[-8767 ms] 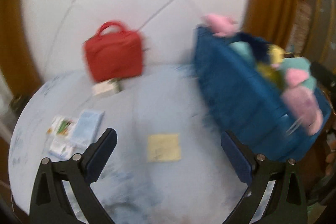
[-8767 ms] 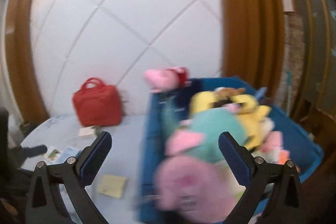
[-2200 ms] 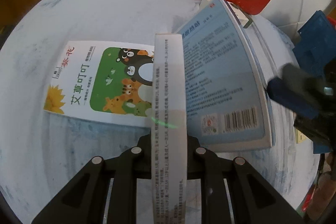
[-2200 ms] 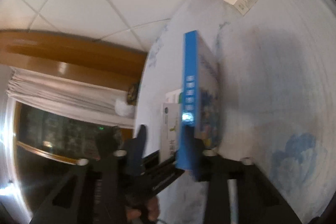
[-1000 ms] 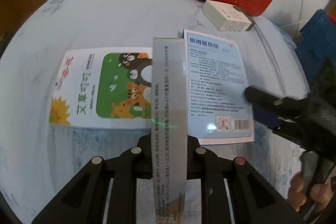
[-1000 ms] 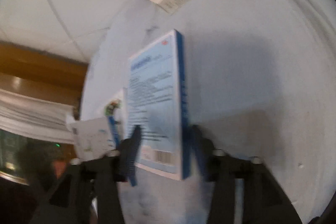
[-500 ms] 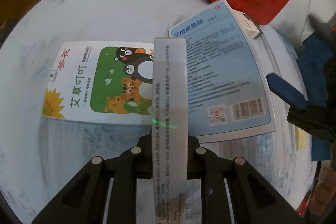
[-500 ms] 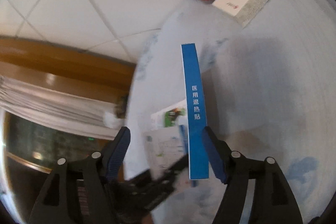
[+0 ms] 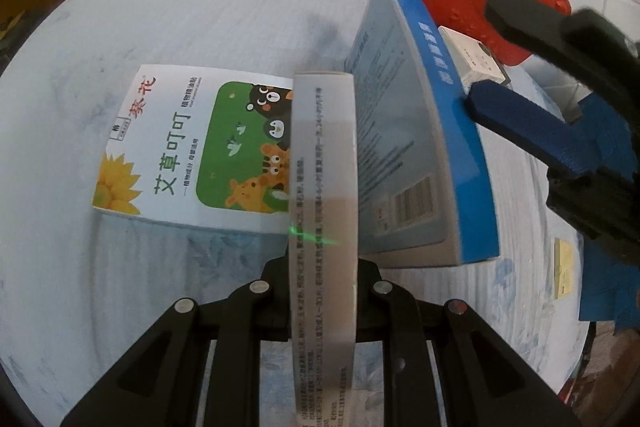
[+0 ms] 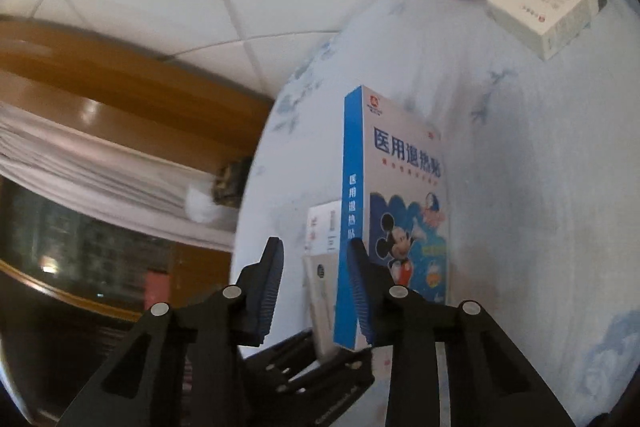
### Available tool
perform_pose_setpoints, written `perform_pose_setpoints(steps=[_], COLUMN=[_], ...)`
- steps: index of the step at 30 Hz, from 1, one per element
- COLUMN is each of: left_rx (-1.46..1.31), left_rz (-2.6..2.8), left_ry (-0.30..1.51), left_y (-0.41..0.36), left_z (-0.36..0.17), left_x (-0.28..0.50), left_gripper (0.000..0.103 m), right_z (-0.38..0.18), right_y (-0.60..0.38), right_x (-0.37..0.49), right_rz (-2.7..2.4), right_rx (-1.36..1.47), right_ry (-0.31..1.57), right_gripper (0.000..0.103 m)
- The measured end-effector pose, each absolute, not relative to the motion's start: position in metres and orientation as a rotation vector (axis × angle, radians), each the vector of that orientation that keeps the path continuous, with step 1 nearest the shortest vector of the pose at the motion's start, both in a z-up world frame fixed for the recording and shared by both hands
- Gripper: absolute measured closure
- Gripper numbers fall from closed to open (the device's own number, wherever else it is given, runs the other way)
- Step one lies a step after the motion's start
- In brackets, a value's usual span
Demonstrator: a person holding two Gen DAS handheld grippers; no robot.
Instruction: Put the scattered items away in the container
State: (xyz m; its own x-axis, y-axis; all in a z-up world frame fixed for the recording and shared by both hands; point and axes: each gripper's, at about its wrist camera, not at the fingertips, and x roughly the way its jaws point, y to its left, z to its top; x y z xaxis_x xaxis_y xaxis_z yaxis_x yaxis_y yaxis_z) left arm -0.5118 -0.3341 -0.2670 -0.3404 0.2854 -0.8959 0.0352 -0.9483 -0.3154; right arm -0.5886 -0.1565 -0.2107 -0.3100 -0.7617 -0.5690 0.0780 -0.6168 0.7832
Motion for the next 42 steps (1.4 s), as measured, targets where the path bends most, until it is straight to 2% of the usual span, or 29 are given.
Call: perform_pose_setpoints(steps=[8, 15, 18, 20, 21, 27, 30, 38, 42], left_rx=[-1.696, -1.729, -1.725, -1.726, -1.726, -1.719, -1.726, -1.749, -1.757], left_rz=[2.431, 2.473, 2.468, 2.471, 2.47, 2.468, 2.474, 2.529, 2.572], left_ry=[-0.512, -0.421, -0.43, -0.418, -0.425, -0.42, -0.41, -0.392, -0.397], left_y=[-0.345, -0.337, -0.336, -0.335, -0.336, -0.331, -0.328, -0.342, -0.355], left_z=[-0.264, -0.267, -0.271, -0.273, -0.274, -0.276, -0.279, -0.27, -0.27], left_x=[-0.512, -0.516, -0.517, -0.519, -0.519, -0.524, -0.525, -0.518, -0.518], left_gripper=[0.086, 0.086, 0.086, 0.086, 0.086, 0.086, 0.086, 0.086, 0.086], right_z=[-0.217, -0.221, -0.212, -0.2, -0.2, -0.21, -0.222, -0.246, -0.252], right_y=[-0.169, -0.176, -0.173, -0.163, -0.159, -0.151, -0.149, -0.149, -0.139], right_x=[-0.595, -0.596, -0.594, -0.594, -0.595, -0.587, -0.581, -0.592, -0.603], right_rz=[-1.922, -1.911, -1.997, -2.089, -2.13, -2.278, -2.288, -2.285, -2.273], right_rx=[1.381, 1.422, 1.402, 1.387, 1.405, 1.477, 1.502, 1.55, 1.555], right_ry=[-0.941, -0.916, -0.833, -0.766, -0.71, -0.283, -0.196, -0.183, -0.275], right_gripper=[0.07, 0.068, 0.054, 0.037, 0.035, 0.036, 0.036, 0.035, 0.034])
